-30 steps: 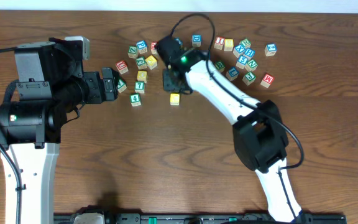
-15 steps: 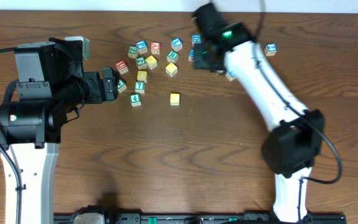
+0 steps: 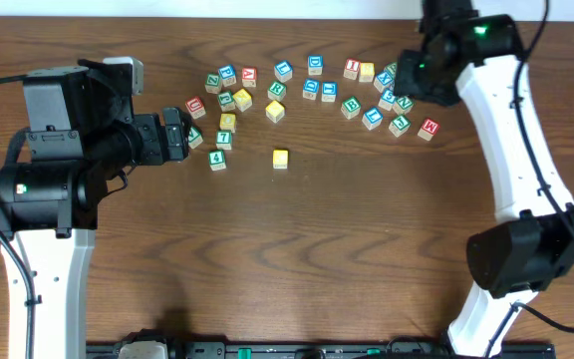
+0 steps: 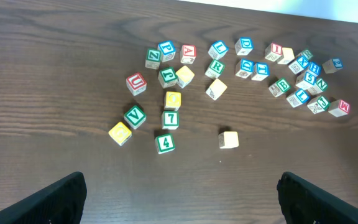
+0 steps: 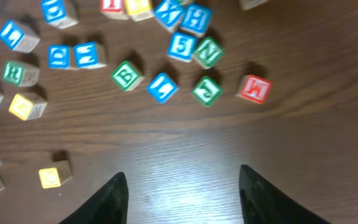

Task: Spell out CORL
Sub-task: 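Retract the right arm back toward the upper right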

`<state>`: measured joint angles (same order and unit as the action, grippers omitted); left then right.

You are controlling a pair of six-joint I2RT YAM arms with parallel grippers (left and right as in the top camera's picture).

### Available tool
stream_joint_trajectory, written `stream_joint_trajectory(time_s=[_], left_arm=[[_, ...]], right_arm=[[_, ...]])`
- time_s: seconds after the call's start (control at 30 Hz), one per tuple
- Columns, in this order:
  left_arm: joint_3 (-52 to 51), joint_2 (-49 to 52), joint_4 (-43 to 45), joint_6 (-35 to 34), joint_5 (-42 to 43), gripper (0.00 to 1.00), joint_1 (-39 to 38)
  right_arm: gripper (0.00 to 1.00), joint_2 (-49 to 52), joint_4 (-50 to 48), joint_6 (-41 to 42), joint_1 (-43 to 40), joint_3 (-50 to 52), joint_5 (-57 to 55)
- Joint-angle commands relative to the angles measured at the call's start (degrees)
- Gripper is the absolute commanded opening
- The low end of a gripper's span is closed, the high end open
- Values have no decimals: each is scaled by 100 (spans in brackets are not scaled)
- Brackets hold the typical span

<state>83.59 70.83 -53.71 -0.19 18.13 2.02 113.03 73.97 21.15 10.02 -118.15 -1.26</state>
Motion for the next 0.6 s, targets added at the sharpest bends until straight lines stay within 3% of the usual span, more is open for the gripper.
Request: stream_joint_trajectory(time_s=[0.0,0.4,0.57], left_arm=[[111,-9,-9,11,66,96,-22],[111,35,160,-144,223,96,-24],[149,629,560,-216,219,96,-125]], right_arm=[[52,-111,66,-190,-92,-109,35],[63,-111,44,-282,-94,-109,33],[63,-109,39,-280,-94,-109,35]])
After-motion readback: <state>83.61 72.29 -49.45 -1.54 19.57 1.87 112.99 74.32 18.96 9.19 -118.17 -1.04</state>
